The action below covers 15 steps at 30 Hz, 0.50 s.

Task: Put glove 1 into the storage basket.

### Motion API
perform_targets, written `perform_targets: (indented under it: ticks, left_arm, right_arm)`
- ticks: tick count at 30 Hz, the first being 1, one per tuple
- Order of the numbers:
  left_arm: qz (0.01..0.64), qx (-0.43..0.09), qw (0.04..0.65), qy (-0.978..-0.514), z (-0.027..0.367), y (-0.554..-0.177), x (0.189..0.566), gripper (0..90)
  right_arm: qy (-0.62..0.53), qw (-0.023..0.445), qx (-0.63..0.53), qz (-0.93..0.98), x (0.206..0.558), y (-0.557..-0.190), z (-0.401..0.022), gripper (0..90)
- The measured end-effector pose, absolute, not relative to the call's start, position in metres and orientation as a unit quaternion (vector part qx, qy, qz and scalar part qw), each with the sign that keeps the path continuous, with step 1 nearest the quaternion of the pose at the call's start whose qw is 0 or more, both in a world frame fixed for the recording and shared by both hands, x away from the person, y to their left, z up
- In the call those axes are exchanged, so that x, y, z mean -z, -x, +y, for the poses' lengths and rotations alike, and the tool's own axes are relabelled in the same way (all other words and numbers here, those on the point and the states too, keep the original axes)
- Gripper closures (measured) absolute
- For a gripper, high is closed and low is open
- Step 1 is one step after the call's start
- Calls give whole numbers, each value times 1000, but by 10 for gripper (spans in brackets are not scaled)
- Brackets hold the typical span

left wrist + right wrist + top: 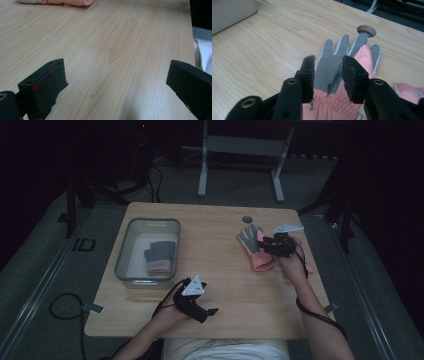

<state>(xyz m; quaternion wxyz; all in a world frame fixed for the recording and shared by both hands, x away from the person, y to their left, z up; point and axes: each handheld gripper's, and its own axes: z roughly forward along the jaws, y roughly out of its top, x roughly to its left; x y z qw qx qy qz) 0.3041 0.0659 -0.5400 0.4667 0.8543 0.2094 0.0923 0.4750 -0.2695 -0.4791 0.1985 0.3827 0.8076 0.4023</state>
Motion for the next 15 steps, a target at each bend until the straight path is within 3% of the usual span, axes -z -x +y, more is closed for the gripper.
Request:
perform_targets:
  ticks: [7,15]
  left_arm:
    - [220,-101,474,-847,70,-302,544,23]
    - [221,-83,475,-848,73,-303,549,23]
  right_arm:
    - [-382,184,-379,823,492,-502,-258,661]
    - [-392,177,-318,845,523,-527,-245,536]
